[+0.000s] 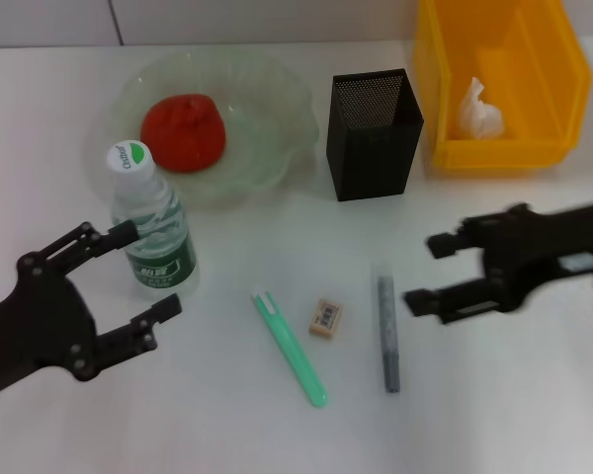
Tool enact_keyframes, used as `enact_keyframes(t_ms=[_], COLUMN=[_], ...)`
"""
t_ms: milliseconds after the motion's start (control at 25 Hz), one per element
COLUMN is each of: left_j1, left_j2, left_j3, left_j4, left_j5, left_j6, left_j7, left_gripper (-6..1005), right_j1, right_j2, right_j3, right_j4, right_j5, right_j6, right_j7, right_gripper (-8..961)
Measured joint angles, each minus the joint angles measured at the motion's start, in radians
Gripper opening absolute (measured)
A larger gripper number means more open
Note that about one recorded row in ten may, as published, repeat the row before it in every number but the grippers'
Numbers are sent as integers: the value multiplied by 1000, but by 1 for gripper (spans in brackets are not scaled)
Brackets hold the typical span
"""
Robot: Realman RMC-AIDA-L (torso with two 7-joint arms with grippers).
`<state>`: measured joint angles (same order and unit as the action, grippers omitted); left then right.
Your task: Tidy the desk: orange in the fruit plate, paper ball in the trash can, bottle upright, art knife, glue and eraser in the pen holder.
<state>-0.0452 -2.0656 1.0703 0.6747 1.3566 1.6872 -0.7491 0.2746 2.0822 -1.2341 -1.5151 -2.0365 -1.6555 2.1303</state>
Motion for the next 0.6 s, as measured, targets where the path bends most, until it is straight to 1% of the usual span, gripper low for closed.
enact_keyframes(t_ms=[40,80,160,200,240,360,400,440,560,600], left_j1=[0,-7,-10,-5,-5,10,14,14,20,20], left_j2=[0,3,9,11,11,9,8,8,5,4], left_j3=[0,-18,-32,-34,-34,-40,-41,-41,-41,-38], left_j4=[0,-42,-82,-83,-83,-85,-85,-85,-84,-84], left_j5=[0,3,16,28,28,43,44,44,44,45], left_j6=[0,17,28,24,24,17,17,17,20,20], left_j7=[0,22,36,33,33,33,34,34,37,35], left_gripper=[799,798,798,798,797,797,797,797,797,797], right_j1=[44,87,190,309,309,455,532,532,625,658], right_j2=[0,-1,-1,1,1,4,6,6,9,10], right_j3=[-52,-97,-195,-293,-293,-388,-436,-436,-507,-548], right_j4=[-51,-76,-102,-68,-68,42,121,121,222,264], right_j5=[-70,-138,-275,-384,-384,-433,-432,-432,-432,-424], right_j6=[0,-1,-3,-2,-2,24,57,57,110,142], right_j7=[112,201,378,541,541,688,756,756,816,821], right_gripper=[808,808,808,809,809,809,809,809,809,809])
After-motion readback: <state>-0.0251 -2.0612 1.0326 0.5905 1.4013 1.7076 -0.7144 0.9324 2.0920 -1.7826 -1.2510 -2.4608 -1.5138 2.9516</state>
